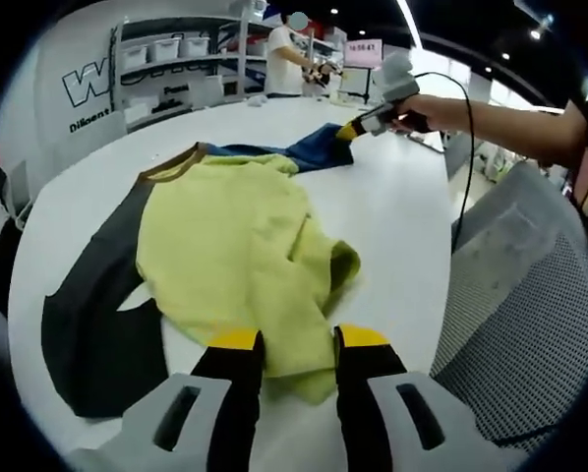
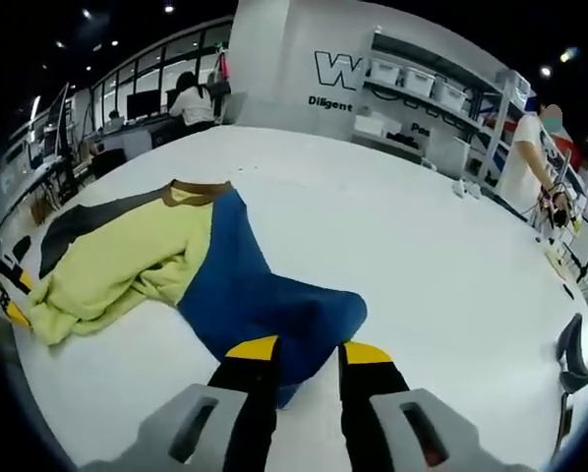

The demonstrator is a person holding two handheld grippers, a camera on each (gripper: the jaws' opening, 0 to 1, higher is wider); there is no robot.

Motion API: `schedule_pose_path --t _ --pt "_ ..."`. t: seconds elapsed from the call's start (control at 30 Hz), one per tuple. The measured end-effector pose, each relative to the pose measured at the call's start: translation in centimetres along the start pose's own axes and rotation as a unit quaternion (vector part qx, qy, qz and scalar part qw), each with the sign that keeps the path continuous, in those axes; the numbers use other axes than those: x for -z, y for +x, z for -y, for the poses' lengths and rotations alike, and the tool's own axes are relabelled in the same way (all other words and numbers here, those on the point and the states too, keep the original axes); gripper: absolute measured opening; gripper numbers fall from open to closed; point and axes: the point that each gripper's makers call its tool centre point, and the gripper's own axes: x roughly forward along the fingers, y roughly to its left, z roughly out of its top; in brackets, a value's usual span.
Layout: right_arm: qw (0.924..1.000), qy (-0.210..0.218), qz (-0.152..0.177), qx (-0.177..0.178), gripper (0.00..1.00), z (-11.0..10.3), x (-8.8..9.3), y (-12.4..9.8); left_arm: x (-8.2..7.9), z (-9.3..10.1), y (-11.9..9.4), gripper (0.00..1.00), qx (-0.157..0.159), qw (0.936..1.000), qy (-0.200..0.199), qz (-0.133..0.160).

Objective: Fold the garment on the visible template until the final outline fits inside the template.

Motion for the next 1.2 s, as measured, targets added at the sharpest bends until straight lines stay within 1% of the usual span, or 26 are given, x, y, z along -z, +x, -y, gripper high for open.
schedule_pose_path --t 0.17,0.27,0.47,0.57,0.67,0.77,0.87,0.93,1.03,1.1,1.2 --pt "0.9998 -0.018 0.007 -0.002 0.2 -1.1 -0.7 -1.0 0.1 0.0 0.0 0.21 0.001 1.0 0.001 -0.002" --pt "0.9999 -0.001 0.014 -0.003 0.23 -1.4 -1.0 -1.3 -0.1 -0.1 -0.1 0.21 -0.003 1.0 -0.001 0.0" --pt "0.9998 -0.002 0.021 -0.005 0.25 -2.5 -1.5 -2.1 -0.1 0.1 -0.1 0.2 0.0 1.0 0.002 0.001" --pt "0.9997 0.001 0.023 -0.001 0.28 -3.0 -1.4 -2.2 -0.1 0.1 0.0 0.2 0.001 1.0 0.001 0.0" --pt "0.9997 0.008 0.024 -0.007 0.29 -3.6 -1.2 -2.4 -0.2 0.4 0.0 0.2 0.006 0.9999 -0.009 0.001" --pt "0.9996 0.007 0.025 -0.006 0.31 -4.0 -1.1 -2.8 -0.1 0.3 0.1 0.19 0.005 1.0 -0.007 -0.001" --pt "0.9995 0.007 0.028 -0.01 0.32 -4.5 -1.2 -3.1 0.0 0.4 0.1 0.19 0.006 1.0 -0.005 -0.004" --pt "0.9994 0.008 0.032 -0.014 0.32 -4.9 -1.3 -3.2 0.1 0.3 0.3 0.16 0.007 1.0 0.002 -0.004" --pt "0.999 0.017 0.034 -0.022 0.34 -5.4 -1.3 -3.3 0.3 0.2 0.4 0.16 0.007 0.9999 -0.003 -0.007" --pt "0.999 0.017 0.034 -0.023 0.36 -5.8 -1.3 -3.4 0.4 0.3 0.5 0.15 0.008 0.9999 -0.001 -0.01" --pt "0.9989 0.018 0.035 -0.026 0.37 -6.3 -1.3 -3.5 0.5 0.3 0.6 0.15 0.01 0.9999 0.001 -0.012"
